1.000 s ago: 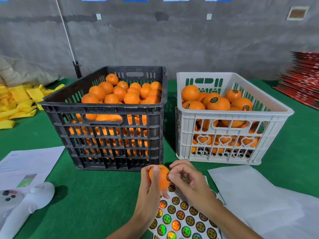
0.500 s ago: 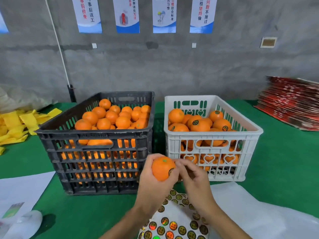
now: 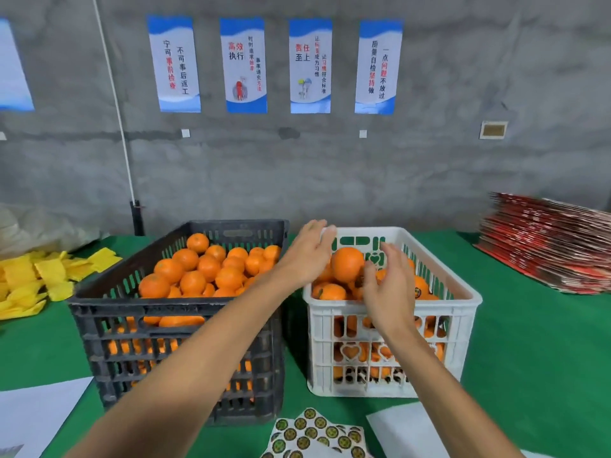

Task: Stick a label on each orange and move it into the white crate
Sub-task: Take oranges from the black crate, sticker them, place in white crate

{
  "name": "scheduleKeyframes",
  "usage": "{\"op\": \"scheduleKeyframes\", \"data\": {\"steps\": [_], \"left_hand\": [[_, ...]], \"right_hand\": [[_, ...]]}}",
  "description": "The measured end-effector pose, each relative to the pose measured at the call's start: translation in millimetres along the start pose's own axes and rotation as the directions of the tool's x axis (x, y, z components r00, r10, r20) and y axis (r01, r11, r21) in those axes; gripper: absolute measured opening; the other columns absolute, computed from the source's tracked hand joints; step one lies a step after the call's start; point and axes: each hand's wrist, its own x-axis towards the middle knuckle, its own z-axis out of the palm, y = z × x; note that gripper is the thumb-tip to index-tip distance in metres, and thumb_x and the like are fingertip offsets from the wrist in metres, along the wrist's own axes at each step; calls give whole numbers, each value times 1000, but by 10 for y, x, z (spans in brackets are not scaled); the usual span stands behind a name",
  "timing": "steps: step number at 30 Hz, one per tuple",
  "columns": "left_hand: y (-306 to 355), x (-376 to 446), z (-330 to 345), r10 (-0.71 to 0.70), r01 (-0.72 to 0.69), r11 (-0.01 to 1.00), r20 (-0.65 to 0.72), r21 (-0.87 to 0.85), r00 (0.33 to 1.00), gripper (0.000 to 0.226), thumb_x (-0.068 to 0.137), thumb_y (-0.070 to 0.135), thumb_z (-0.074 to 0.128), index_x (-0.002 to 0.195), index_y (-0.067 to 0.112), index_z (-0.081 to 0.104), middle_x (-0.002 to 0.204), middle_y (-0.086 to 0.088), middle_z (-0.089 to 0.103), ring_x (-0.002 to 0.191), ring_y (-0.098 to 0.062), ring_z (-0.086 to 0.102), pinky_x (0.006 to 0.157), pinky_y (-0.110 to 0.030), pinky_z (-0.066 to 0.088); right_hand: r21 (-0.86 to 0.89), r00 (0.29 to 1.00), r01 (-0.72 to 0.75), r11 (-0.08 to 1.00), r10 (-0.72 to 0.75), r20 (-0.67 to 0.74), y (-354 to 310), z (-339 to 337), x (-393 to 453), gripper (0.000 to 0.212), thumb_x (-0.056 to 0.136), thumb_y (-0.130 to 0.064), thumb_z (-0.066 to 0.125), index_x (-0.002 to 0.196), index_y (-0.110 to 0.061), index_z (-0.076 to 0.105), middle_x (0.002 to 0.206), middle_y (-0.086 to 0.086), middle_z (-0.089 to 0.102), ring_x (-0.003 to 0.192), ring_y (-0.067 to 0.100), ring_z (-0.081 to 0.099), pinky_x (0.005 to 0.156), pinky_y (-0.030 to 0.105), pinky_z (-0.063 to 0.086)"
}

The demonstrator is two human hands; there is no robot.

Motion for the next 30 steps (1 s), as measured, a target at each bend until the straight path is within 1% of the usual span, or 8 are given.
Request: {"op": "scheduleKeyframes", "data": {"steps": [6, 11, 16, 19, 21, 24, 27, 30], "left_hand": [[-1036, -150, -1040, -352, 313, 875, 42, 368, 935, 23, 107, 24, 56, 121, 14, 70, 128, -15, 69, 121, -34, 62, 98, -35, 49], [-1283, -332, -1320, -795, 372, 535, 304, 759, 524, 64, 88, 57, 67, 145, 28, 58, 152, -1, 53, 131, -32, 56, 110, -46, 47], [-1318, -261, -1312, -712, 453, 492, 44, 743, 700, 50, 106, 39, 57, 148, 14, 56, 152, -13, 53, 138, -37, 52, 109, -47, 44], [-1257, -354, -1335, -698, 348, 565, 209, 748, 685, 38, 99, 33, 67, 135, 21, 64, 143, -7, 58, 127, -33, 58, 111, -48, 47], [-1206, -377, -1312, -621, 383, 668, 194, 638, 759, 21, 94, 20, 73, 115, 25, 69, 136, -9, 60, 125, -33, 58, 110, -44, 47], [-974, -480, -1244, -75, 152, 840, -166, 521, 983, 23, 87, 14, 74, 103, 28, 64, 133, -7, 50, 131, -33, 45, 107, -38, 38], [-574, -771, -1063, 371, -219, 913, -482, 343, 793, 28, 84, 15, 73, 107, 26, 61, 131, -3, 48, 120, -26, 47, 100, -33, 41], [-335, -1173, -674, 565, -473, 825, -437, 310, 700, 46, 86, 16, 79, 127, 19, 59, 140, -8, 53, 127, -27, 53, 108, -32, 42]], "right_hand": [[-212, 969, 238, 948, -219, 112, -81, 337, -133, 41, 103, -21, 55, 143, -10, 57, 156, 9, 46, 146, 25, 38, 122, 41, 25], [-228, 923, 385, 894, -373, 98, -194, 679, -193, 29, 97, -14, 62, 125, -8, 67, 146, 13, 56, 136, 31, 50, 115, 45, 36], [-127, 915, 399, 908, -386, 118, -282, 865, -270, 33, 100, -19, 60, 132, -10, 66, 149, 6, 55, 140, 23, 46, 120, 41, 31], [-72, 914, 398, 914, -389, 115, -310, 832, -309, 33, 101, -18, 59, 132, -11, 66, 149, 4, 55, 140, 22, 46, 121, 41, 30], [-37, 912, 403, 914, -398, 99, -341, 768, -336, 32, 101, -16, 60, 131, -10, 66, 148, 3, 56, 139, 22, 48, 119, 45, 34], [87, 891, 437, 895, -444, 89, -403, 642, -395, 33, 103, -16, 57, 135, -13, 63, 144, -2, 58, 134, 14, 51, 112, 44, 43], [390, 893, 359, 848, -434, 122, -541, 535, -505, 37, 105, -25, 56, 142, -23, 55, 137, -14, 59, 115, 12, 64, 85, 38, 60], [657, 918, 181, 732, -365, 154, -643, 444, -704, 42, 105, -35, 56, 146, -29, 50, 136, -17, 62, 108, 14, 70, 81, 26, 59]]}}
